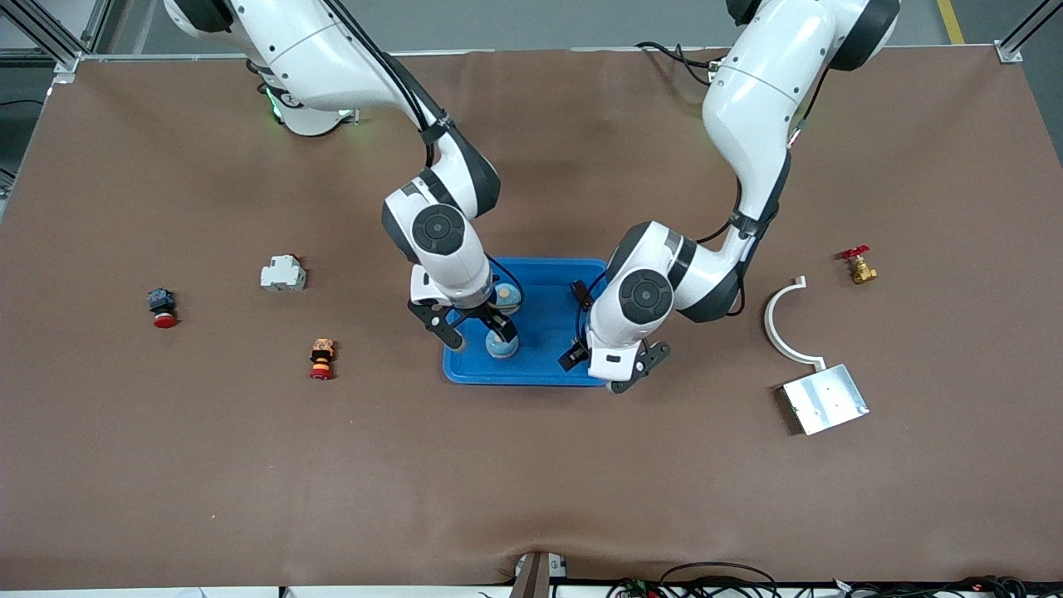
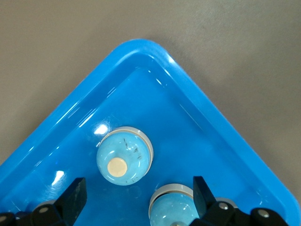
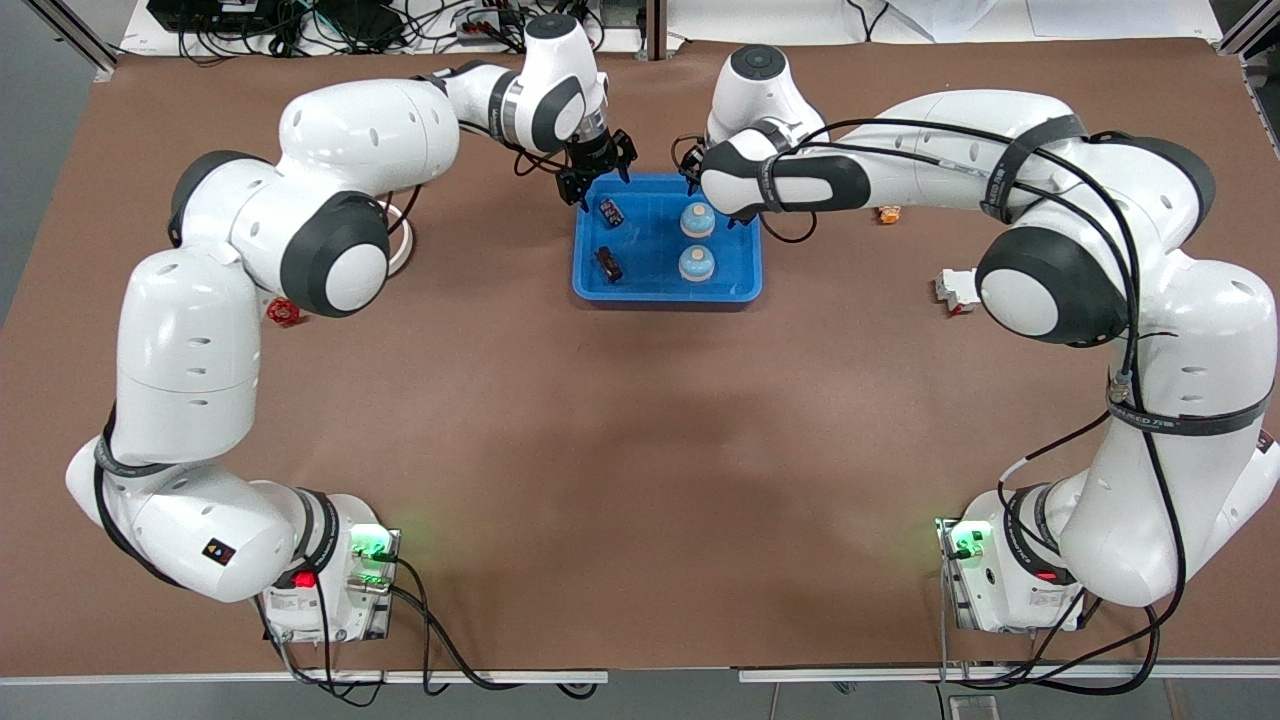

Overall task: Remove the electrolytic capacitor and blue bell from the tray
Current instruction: 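Grasp a black capacitor with the left gripper while the right gripper grasps a bell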

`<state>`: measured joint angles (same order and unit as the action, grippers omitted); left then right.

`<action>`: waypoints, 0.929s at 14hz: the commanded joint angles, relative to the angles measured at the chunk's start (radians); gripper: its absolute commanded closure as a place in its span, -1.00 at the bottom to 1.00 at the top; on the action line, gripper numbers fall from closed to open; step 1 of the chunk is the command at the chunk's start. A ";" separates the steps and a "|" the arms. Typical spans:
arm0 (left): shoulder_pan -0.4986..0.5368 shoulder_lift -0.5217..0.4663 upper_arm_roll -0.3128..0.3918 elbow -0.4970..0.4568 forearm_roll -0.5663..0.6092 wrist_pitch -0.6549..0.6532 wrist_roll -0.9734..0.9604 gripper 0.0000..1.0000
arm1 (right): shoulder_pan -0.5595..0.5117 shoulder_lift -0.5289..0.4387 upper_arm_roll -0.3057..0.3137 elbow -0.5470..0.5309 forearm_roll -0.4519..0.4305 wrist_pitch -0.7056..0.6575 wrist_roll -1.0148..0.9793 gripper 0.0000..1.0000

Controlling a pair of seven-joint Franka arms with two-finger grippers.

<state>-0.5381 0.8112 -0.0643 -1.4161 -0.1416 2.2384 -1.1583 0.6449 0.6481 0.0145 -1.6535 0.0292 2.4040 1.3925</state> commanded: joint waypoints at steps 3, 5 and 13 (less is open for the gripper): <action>-0.022 0.017 0.008 0.019 -0.004 0.003 -0.072 -1.00 | 0.027 0.054 -0.018 0.058 -0.035 0.006 0.062 -1.00; -0.039 0.029 0.008 0.020 -0.006 0.003 -0.073 -1.00 | 0.028 0.080 -0.018 0.083 -0.049 0.012 0.088 -1.00; -0.031 0.057 0.014 0.020 -0.004 0.003 -0.072 -1.00 | 0.033 0.165 -0.021 0.162 -0.061 0.021 0.094 -1.00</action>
<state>-0.5693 0.8574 -0.0568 -1.4157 -0.1416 2.2386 -1.2207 0.6614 0.7649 0.0111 -1.5488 -0.0071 2.4218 1.4524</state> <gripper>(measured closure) 0.000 0.000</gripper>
